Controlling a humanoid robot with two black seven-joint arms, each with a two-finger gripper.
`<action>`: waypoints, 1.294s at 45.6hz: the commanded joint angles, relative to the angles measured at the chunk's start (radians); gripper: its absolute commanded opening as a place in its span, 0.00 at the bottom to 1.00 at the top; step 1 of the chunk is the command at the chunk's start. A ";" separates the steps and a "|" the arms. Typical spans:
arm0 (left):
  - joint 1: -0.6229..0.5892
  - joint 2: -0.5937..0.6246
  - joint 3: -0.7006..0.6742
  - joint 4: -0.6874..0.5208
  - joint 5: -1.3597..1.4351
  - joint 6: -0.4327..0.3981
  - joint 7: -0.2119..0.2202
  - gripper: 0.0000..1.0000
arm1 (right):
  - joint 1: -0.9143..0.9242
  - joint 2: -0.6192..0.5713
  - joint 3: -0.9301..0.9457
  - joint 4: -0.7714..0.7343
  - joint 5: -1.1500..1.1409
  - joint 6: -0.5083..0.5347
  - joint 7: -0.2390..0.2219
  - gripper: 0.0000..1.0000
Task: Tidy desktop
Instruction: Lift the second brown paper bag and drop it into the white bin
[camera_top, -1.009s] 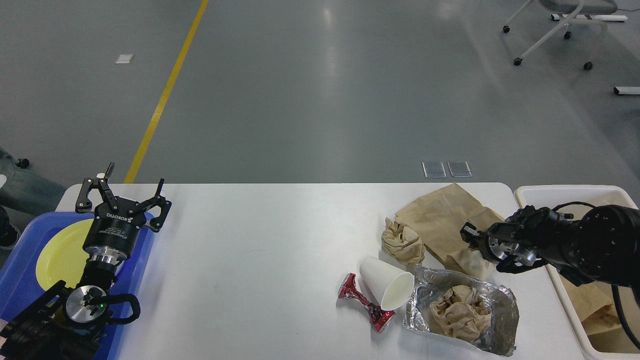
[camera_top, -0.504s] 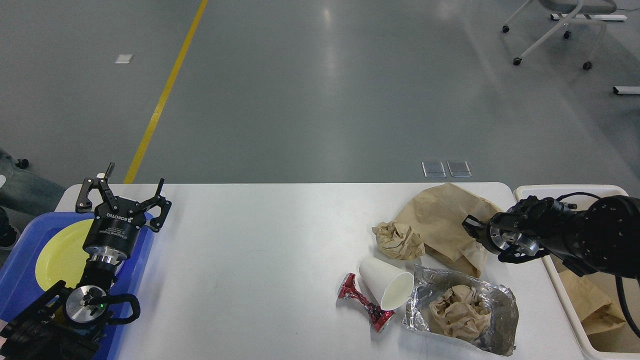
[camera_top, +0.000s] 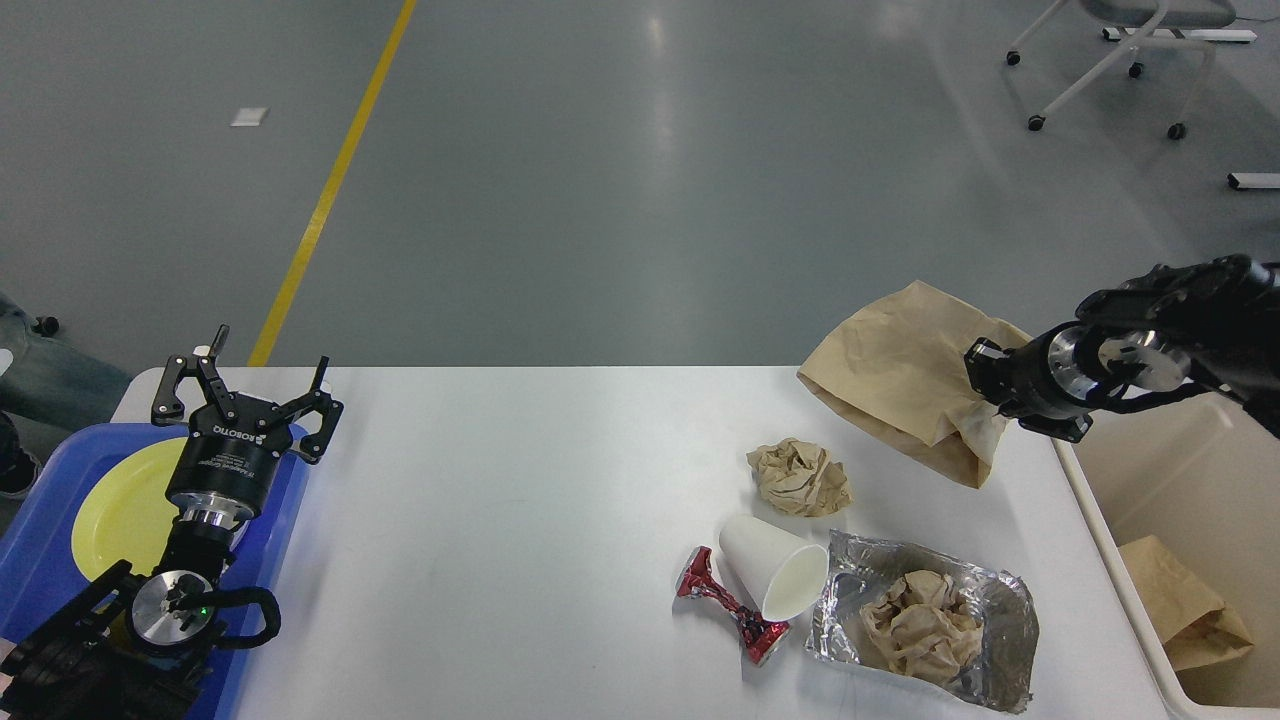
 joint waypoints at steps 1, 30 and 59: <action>0.000 0.000 0.000 0.000 0.000 0.000 0.000 0.96 | 0.143 -0.031 -0.070 0.081 -0.030 0.140 0.001 0.00; 0.000 0.000 0.000 0.000 0.000 0.000 0.000 0.96 | 1.072 0.061 -0.140 0.794 -0.346 0.398 0.009 0.00; 0.000 0.000 0.000 0.000 0.000 0.000 0.000 0.96 | 1.011 -0.109 -0.322 0.790 -0.355 0.213 0.004 0.00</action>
